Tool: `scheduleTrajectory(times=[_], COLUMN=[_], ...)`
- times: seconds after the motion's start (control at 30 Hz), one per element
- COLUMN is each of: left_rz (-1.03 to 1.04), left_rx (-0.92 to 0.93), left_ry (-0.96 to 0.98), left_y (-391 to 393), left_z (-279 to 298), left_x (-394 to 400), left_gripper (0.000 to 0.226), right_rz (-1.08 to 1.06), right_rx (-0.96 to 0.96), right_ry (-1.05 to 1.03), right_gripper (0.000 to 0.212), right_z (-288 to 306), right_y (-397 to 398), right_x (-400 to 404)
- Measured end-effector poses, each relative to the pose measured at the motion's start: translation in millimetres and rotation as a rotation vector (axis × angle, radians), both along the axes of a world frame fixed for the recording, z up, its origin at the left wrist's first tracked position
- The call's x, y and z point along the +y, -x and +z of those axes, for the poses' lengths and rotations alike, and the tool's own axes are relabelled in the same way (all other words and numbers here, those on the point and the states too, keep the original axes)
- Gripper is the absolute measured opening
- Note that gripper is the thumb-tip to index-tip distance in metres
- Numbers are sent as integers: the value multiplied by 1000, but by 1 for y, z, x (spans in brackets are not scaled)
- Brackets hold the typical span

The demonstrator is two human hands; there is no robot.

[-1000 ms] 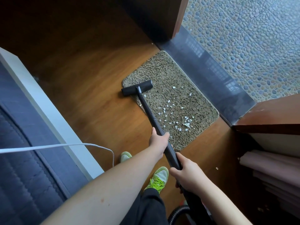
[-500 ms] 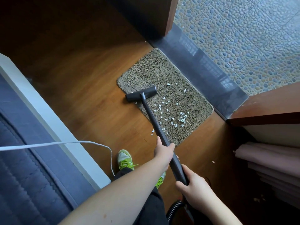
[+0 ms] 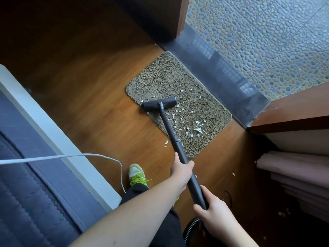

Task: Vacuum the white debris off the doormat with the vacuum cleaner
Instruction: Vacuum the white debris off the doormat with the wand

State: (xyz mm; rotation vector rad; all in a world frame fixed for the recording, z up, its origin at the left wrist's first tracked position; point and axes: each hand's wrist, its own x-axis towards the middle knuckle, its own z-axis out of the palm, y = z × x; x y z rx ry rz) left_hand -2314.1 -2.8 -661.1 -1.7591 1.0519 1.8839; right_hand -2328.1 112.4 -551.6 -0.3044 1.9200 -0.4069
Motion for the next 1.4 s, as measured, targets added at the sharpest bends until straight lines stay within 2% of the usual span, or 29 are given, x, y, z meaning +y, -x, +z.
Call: scheduleTrajectory(times=[0.3,0.37,0.43,0.53,0.77,0.97,1.4], left_rz=[20,22,-22,-40,-13,-51,-83], left_rx=[26,24,-1,-22,18,-5,-13], left_ry=[49,58,71,63,46,9,30], left_y=[17,22,24,26,28,19,-7], left_z=[-9,-12,-32,-60,-12,-13,-9], left_x=[-46,-55,-56,-50,-53,-31,6], left_gripper=[82,89,98,99,86,91,81], right_rz=[-4,-7,-4,-17,16,22,-40], right_rx=[39,45,55,39,9,3,-27], right_ry=[-22,-11,-7,-4,-45,-68,-17], right_gripper=[16,13,13,14,16,24,25], right_z=[-20,-21,-21,-18,-14,-3,5], right_y=[13,17,22,26,27,20,-8], right_x=[-44,-52,-57,-59,-54,-33,2])
